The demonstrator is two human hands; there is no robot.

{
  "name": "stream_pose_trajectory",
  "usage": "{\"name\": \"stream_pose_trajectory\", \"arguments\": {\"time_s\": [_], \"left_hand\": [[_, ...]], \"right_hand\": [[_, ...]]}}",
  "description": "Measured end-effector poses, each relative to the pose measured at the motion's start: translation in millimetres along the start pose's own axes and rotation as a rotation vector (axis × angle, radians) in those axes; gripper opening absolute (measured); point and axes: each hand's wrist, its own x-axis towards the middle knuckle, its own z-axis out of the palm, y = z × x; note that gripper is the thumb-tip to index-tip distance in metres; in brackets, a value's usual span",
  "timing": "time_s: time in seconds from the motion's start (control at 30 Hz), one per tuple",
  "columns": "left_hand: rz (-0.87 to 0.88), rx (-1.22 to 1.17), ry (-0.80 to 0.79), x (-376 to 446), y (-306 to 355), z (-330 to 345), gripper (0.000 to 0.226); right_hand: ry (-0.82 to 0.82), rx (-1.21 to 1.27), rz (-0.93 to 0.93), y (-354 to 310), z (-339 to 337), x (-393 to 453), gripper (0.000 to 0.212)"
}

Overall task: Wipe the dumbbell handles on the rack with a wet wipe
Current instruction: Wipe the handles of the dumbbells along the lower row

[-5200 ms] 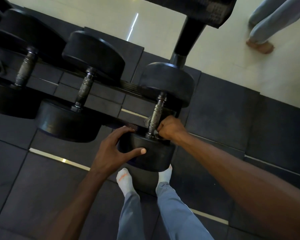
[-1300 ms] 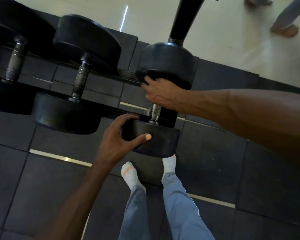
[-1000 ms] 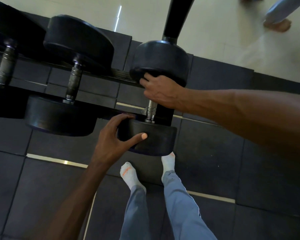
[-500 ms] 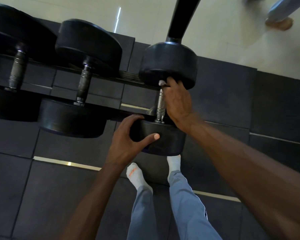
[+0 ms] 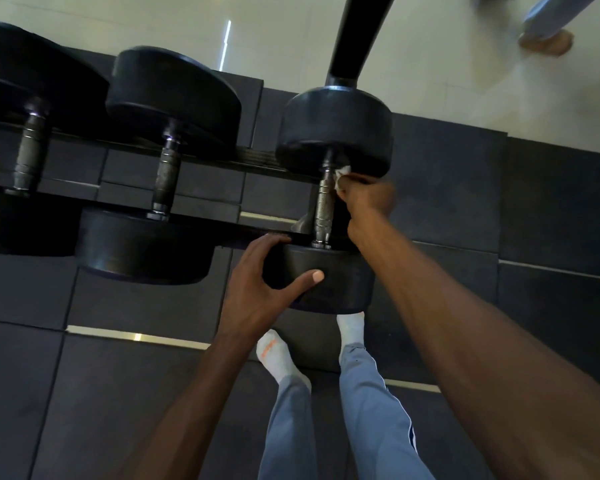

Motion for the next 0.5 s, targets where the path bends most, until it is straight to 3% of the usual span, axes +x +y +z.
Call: {"name": "stream_pose_trajectory", "arguments": {"time_s": [0.07, 0.17, 0.4, 0.5], "left_hand": [[-0.004, 0.0, -0.002, -1, -1, 0, 0.063], [-0.014, -0.018, -0.01, 0, -2, 0, 0.063], [-0.002, -0.021, 0.015, -1, 1, 2, 0.063], [0.003, -0.023, -0.005, 0, 2, 1, 0.065]], "right_hand": [[-0.059, 0.149, 0.179, -3, -1, 8, 0.02], [-0.169, 0.182, 0.298, -5, -2, 23, 0.021], [-0.522, 0.095, 0.299, -9, -27, 29, 0.031], [-0.522, 0.016, 0.257, -5, -16, 35, 0.037]]}}
